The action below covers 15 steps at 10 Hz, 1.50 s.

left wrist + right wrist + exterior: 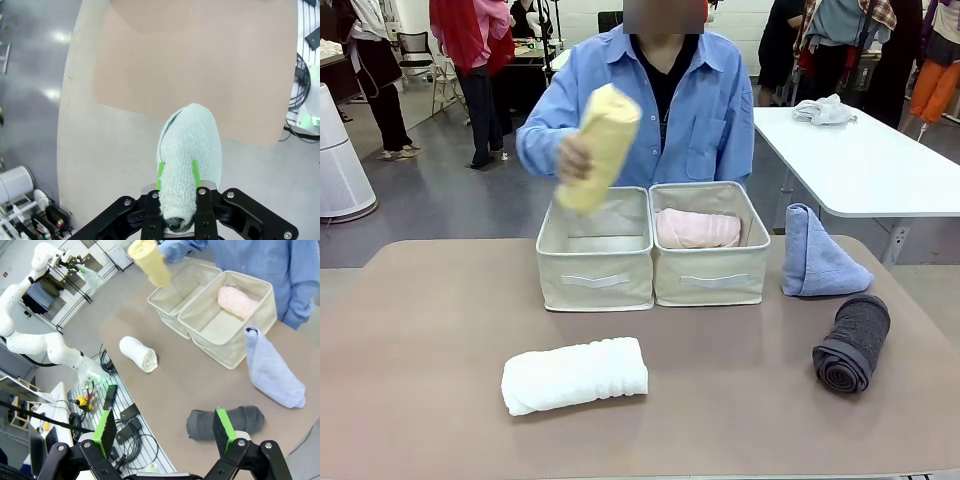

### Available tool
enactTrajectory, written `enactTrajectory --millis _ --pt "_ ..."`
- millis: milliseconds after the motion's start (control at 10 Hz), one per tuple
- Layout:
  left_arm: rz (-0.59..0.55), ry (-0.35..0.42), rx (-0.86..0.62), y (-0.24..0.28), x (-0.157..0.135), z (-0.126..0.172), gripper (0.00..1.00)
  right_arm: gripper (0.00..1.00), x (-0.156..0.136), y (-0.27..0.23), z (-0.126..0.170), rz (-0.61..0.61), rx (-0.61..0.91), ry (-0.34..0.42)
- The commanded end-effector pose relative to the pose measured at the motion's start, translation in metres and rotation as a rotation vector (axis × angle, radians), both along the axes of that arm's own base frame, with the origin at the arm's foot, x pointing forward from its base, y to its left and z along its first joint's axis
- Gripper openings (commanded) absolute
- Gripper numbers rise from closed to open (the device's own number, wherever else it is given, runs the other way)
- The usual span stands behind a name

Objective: Sort the towels based on their folding style.
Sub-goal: Pick up one triangle-folded towel and place it in the left Fabric basket.

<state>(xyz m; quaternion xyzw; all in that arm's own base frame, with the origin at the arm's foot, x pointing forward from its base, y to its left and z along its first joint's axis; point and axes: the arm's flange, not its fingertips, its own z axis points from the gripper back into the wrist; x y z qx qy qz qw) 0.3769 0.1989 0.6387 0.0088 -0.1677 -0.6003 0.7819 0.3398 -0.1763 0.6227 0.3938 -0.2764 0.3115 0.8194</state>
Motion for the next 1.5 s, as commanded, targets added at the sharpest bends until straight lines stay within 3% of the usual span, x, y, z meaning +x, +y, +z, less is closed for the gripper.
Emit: enactTrajectory --millis 0,400,700,1000,1100,1400 --pt "-0.067 -0.039 0.006 -0.044 0.014 0.020 0.19 1.00 -0.001 0.000 -0.001 0.008 0.014 -0.009" --pt "-0.175 -0.101 0.023 -0.169 0.053 0.035 0.19 1.00 -0.001 0.000 -0.001 0.008 0.014 -0.009" --pt "-0.218 -0.079 0.002 -0.228 0.085 0.032 0.19 1.00 -0.001 0.000 -0.001 0.008 0.014 -0.009" --pt "-0.182 -0.060 0.036 -0.228 0.089 0.021 0.19 1.00 -0.001 0.000 -0.001 0.008 0.014 -0.009" --pt "-0.240 -0.057 0.022 -0.242 0.092 0.016 0.19 1.00 -0.001 0.000 -0.001 0.008 0.014 -0.009" --pt "-0.240 -0.057 0.022 -0.242 0.092 0.016 0.19 1.00 -0.001 0.000 -0.001 0.008 0.014 -0.009"
